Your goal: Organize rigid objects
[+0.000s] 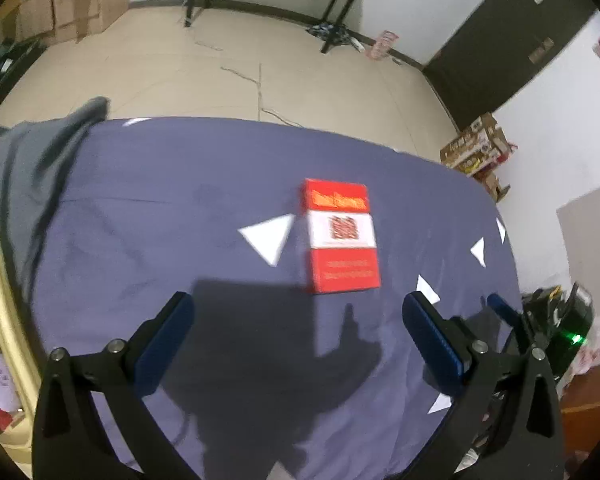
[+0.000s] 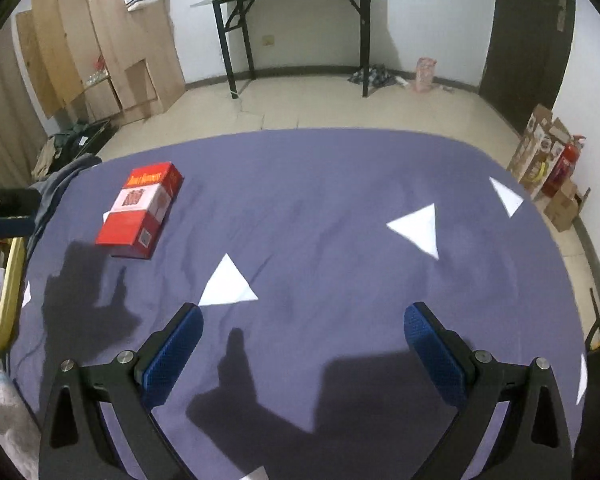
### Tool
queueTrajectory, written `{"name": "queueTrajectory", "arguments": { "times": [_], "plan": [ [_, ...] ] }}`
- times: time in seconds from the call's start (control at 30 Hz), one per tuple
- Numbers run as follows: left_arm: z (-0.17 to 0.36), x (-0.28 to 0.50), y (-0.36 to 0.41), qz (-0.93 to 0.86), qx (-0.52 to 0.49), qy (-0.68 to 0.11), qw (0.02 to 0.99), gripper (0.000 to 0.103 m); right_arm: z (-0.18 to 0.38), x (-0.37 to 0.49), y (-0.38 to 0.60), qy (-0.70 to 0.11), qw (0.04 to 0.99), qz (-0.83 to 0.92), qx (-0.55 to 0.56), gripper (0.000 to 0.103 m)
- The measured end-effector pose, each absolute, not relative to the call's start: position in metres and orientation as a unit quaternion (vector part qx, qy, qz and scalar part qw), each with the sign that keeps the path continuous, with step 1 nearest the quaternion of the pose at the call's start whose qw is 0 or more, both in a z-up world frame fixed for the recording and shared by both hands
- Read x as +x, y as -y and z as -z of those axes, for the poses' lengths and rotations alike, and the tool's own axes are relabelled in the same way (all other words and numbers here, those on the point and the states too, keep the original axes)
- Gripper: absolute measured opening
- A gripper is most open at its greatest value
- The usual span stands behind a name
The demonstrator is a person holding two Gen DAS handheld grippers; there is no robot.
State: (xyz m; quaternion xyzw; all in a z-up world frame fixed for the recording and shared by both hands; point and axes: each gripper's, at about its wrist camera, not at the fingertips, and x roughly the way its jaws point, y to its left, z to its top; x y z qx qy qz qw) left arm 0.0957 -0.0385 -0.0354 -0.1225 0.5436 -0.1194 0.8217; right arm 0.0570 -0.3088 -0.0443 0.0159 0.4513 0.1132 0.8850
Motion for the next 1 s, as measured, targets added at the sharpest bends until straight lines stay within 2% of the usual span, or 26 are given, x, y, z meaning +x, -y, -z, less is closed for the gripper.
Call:
{"name": "queueTrajectory", "arguments": {
  "times": [0.13, 0.4, 0.6, 1.0],
  "plan": [
    [0.052, 0.093, 0.056, 0.106, -0.080, -0.516, 0.846, 0.103, 0.046, 0.068, 0.315, -0.445, 0.890, -0.099, 0.018, 0.103],
    [0.095, 0.088, 0.049, 0.076, -0.061, -0.467, 0.879, 0.103, 0.072, 0.086, 0.322, -0.427, 0.902, -0.064, -0.012, 0.103],
    [0.117, 0.069, 0.067, 0.051, 0.021, -0.404, 0.913, 0.103, 0.087, 0.083, 0.313, -0.395, 0.916, -0.052, -0.037, 0.103],
    [0.121, 0.069, 0.063, 0.049, 0.017, -0.405, 0.913, 0.103, 0.096, 0.085, 0.311, -0.398, 0.915, -0.054, -0.038, 0.103]
  ]
}}
